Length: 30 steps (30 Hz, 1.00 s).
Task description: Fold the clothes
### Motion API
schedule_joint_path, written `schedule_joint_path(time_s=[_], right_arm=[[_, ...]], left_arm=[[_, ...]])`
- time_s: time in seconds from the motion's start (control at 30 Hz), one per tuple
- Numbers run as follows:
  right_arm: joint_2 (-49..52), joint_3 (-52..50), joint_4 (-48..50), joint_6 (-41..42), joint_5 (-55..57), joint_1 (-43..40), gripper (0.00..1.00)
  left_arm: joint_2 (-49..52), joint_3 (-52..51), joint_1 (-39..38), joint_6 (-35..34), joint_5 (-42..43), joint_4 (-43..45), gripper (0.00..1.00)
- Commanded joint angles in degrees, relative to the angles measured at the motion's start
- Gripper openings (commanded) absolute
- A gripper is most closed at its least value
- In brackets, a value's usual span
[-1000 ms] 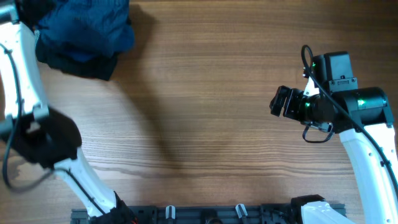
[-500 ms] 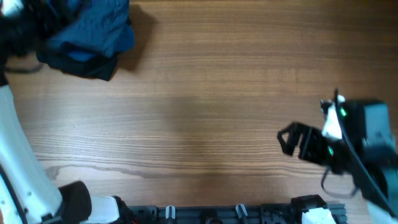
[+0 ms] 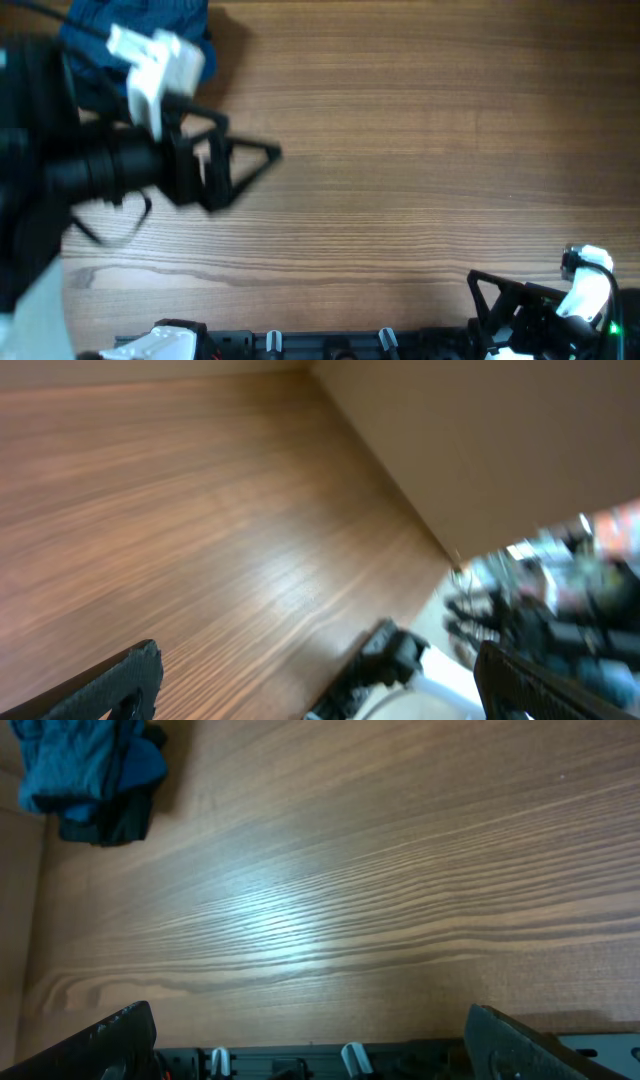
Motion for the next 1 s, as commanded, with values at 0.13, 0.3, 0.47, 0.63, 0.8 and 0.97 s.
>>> schedule_joint_path(time_s=[0.13,0.3,0.47,0.63,0.8,0.97], right_arm=[[-0.61,0.48,0.66,0.83,-0.09,0.02,1.00],[-0.61,0.48,0.68,0.83,-0.09,0.02,1.00],[-0.61,0.48,0.68,0.83,-0.07,0.02,1.00],[-0.61,0.48,0.68,0.81,-0.09,0.02,1.00],[-0.61,0.48,0.68,0.83,-0.09,0.02,1.00],[-0.63,0.48,0.66,0.83,-0.09,0.02,1.00]], left_arm=[[-5.31,0.07,-7.69,-3.52,-8.24,0.22,1.00],[-5.29,0.07,-7.69,-3.52,-9.62,0.24,1.00],[-5.20,0.07,-7.69,-3.52,-9.60,0.20,1.00],[-5.20,0.07,-7.69,-3.52,-9.60,0.22,1.00],[-5.20,0.07,-7.69,-3.54,-9.60,0.22,1.00],[-5.20,0.07,-7.69,-3.52,-9.60,0.22,1.00]])
